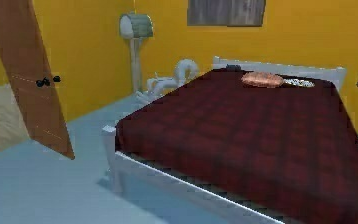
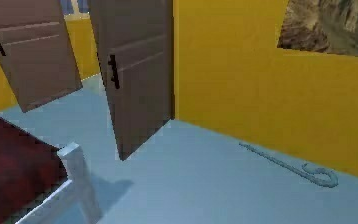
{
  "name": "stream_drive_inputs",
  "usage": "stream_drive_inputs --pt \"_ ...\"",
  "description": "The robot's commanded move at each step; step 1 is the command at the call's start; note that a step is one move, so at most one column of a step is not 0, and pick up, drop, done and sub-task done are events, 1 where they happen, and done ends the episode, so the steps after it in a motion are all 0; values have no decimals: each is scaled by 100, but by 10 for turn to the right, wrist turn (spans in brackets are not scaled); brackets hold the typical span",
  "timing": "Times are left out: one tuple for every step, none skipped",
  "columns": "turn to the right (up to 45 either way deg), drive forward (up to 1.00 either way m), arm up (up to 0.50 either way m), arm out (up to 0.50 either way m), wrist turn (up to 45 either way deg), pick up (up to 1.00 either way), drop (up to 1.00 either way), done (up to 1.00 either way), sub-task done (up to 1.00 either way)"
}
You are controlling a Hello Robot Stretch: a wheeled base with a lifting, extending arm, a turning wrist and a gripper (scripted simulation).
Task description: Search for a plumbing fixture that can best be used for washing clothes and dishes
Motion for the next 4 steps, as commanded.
stream_drive_inputs --pt "-450 0 0 0 0 0 0 0 0" --pt "-30 0 0 0 0 0 0 0 0" --pt "0 100 0 0 0 0 0 0 0" --pt "0 100 0 0 0 0 0 0 0"
